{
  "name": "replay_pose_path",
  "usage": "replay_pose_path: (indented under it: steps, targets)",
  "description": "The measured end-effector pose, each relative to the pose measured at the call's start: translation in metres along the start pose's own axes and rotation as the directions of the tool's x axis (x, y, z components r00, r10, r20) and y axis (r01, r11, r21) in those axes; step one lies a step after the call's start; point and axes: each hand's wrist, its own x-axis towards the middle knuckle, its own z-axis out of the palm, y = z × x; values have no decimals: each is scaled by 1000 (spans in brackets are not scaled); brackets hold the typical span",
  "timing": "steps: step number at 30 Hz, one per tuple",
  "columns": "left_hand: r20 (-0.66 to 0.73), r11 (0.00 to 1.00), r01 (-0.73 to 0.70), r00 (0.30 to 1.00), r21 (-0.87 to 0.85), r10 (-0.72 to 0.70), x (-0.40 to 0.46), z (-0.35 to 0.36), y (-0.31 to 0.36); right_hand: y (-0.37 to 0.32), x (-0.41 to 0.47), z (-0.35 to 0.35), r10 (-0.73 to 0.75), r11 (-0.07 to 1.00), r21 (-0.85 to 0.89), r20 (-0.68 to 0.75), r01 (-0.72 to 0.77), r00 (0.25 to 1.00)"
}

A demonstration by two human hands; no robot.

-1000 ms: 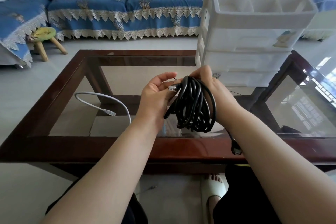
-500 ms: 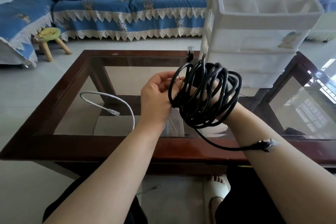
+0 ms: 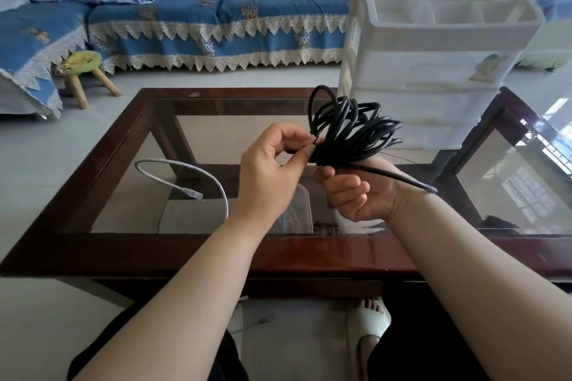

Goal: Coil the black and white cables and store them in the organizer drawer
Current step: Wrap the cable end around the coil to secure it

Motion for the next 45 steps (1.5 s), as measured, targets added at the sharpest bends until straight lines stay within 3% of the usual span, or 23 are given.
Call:
replay_pose_path:
  steps: [1, 2, 3, 5, 7, 9, 11, 13, 15, 19, 22, 27, 30, 34, 36, 41, 43, 45]
  targets:
    - [6, 1000, 0, 1000, -5, 0, -1, 0, 1, 0, -1, -6, 30, 998, 52, 77, -34, 997]
    - [1, 1000, 10, 1000, -12, -10, -1, 0, 1, -2, -4, -11, 11, 1000, 3, -6, -11, 1000]
    - [-13, 999, 33, 999, -22, -33, -1, 1, 1, -5, -4, -9, 26, 1000, -1, 18, -26, 999]
    - [-56, 994, 102, 993, -29, -103, 0, 2, -1, -11, -7, 0, -58, 997, -65, -109, 52, 992]
    - [-94, 985, 165, 981, -44, -169, 1, 4, -3, -13, -20, 9, -274, 956, -185, -288, 227, 918]
    - [-140, 966, 230, 959, -121, -246, 3, 3, -6, -14, -27, 13, -406, 901, -262, -231, 346, 884]
    - [-140, 935, 293, 936, -201, -323, 4, 4, -6, -13, -29, 12, -452, 845, -403, -186, 352, 872]
    - [-83, 909, 343, 925, -237, -370, 1, 8, -3, -7, -23, 10, -571, 698, -665, -293, 266, 767]
    - [-56, 890, 368, 917, -270, -396, -2, 11, 0, -3, -13, 14, -673, 609, -767, -365, 201, 643]
    - [-68, 847, 394, 893, -358, -444, -1, 12, 2, 6, 1, 22, -737, 594, -778, -425, 205, 525]
    - [-90, 900, 343, 921, -271, -378, 0, 12, 0, 8, 6, 29, -756, 623, -727, -466, 288, 459]
    - [-12, 992, 119, 993, 44, -118, -1, 5, 3, 3, 4, 29, -703, 679, -682, -497, 272, 509]
    - [105, 996, 18, 994, 92, -28, -2, -1, 7, -1, -7, 27, -612, 728, -647, -465, 226, 639]
    - [266, 995, -50, 964, 86, 26, -7, -5, 10, -7, -24, 25, -342, 819, -572, -422, 46, 840]
    - [324, 996, -72, 945, 52, 51, -10, -5, 13, -8, -29, 24, -239, 818, -574, -377, -23, 895]
    - [502, 995, 47, 865, -86, 3, -15, -5, 23, -4, -24, 21, -75, 823, -537, -424, -184, 903]
    - [572, 974, 177, 818, -145, -64, -13, -7, 26, -4, -23, 24, 79, 789, -564, -301, -244, 950]
    - [642, 929, 312, 758, -199, -117, -10, -10, 28, -4, -21, 26, 112, 708, -665, -226, -238, 968]
